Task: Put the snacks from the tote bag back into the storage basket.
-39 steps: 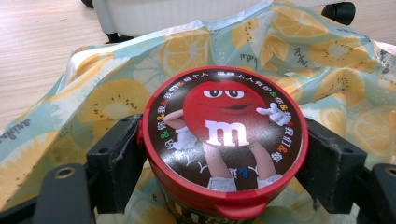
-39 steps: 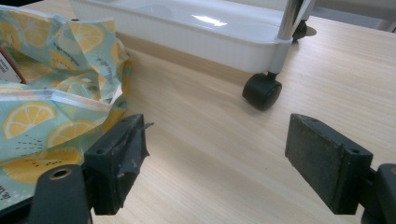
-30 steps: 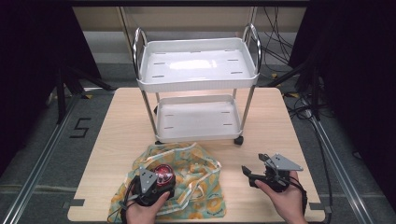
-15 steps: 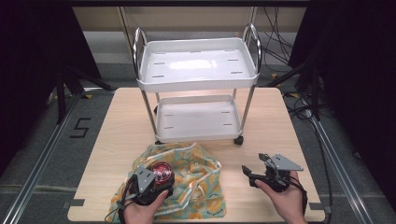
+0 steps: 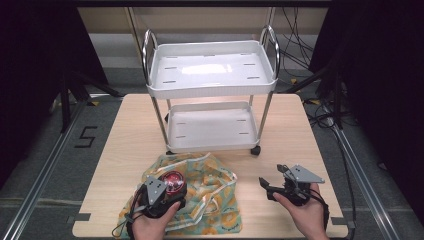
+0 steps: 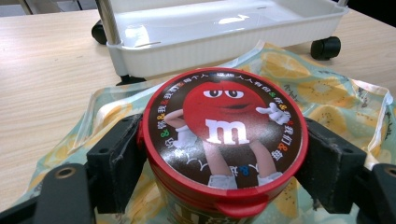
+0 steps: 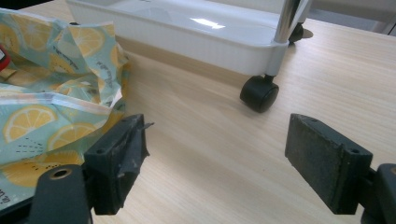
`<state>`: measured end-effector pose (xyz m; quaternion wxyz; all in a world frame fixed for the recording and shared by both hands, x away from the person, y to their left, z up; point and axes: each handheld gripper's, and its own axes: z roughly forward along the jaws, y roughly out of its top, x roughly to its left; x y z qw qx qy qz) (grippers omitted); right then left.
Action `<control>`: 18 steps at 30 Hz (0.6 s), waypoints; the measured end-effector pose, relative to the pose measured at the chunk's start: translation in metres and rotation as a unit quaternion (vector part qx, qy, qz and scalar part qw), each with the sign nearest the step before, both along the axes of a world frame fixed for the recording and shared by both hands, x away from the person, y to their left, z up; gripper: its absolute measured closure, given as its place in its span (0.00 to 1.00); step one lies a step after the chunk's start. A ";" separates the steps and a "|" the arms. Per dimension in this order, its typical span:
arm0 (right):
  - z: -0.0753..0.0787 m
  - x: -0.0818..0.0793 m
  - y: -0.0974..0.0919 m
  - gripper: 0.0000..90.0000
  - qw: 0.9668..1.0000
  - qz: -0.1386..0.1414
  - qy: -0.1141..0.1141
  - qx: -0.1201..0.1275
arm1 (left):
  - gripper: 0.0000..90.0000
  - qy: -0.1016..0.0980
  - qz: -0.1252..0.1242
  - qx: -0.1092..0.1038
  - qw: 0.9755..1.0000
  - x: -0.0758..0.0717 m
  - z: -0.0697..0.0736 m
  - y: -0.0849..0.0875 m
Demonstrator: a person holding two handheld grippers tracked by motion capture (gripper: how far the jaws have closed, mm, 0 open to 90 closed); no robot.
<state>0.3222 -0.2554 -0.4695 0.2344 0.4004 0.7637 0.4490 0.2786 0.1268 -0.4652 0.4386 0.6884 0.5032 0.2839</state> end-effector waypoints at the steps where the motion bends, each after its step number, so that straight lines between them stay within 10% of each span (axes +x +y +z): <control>1: 0.000 0.000 0.001 0.24 1.000 -0.004 0.001 0.009 | 0.25 -0.002 0.000 -0.001 1.000 0.000 0.000 -0.001; 18: 0.000 0.000 0.001 0.24 1.000 -0.004 0.001 0.010 | 0.25 -0.008 0.004 0.001 1.000 0.004 0.005 -0.005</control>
